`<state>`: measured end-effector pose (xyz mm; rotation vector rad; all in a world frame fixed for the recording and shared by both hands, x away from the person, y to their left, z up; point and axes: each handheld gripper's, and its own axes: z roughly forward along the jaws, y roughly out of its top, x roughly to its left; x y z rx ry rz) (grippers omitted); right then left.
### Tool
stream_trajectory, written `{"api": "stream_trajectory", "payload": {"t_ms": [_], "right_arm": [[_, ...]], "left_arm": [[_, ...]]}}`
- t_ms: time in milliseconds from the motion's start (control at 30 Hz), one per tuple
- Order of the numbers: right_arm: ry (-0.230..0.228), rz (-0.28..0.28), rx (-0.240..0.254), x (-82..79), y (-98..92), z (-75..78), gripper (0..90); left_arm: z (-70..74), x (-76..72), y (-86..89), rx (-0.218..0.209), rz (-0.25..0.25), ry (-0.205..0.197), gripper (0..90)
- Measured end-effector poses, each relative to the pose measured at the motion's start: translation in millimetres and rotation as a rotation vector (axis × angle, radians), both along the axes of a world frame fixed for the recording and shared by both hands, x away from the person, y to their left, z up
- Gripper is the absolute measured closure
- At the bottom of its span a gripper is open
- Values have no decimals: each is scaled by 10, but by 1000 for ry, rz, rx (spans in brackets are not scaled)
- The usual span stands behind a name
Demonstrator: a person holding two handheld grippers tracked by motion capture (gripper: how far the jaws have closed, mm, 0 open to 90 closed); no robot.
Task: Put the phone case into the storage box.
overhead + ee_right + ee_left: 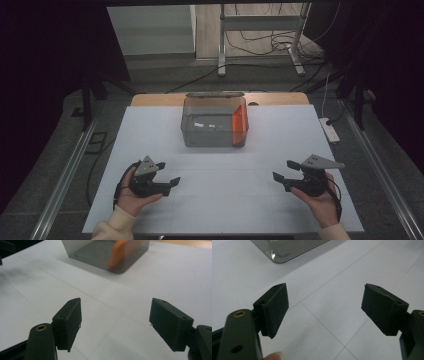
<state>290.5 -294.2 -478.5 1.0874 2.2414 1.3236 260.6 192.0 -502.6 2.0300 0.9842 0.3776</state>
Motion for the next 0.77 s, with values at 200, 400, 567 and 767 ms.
{"api": "stream_trajectory", "payload": {"t_ms": [200, 400, 567, 767], "right_arm": [[1, -14, -10, -78, -136, -98, 240], [17, -11, -16, -50, -138, -178, 230], [22, -6, -21, -25, -130, -213, 228], [26, -1, -24, -13, -138, -229, 228]], "left_arm": [[-22, 14, 15, 2, 4, 6, 214], [-24, 7, 21, 1, 2, 4, 212], [-27, 4, 29, -6, 1, 6, 211], [-26, 1, 31, -8, 4, 6, 209]]}}
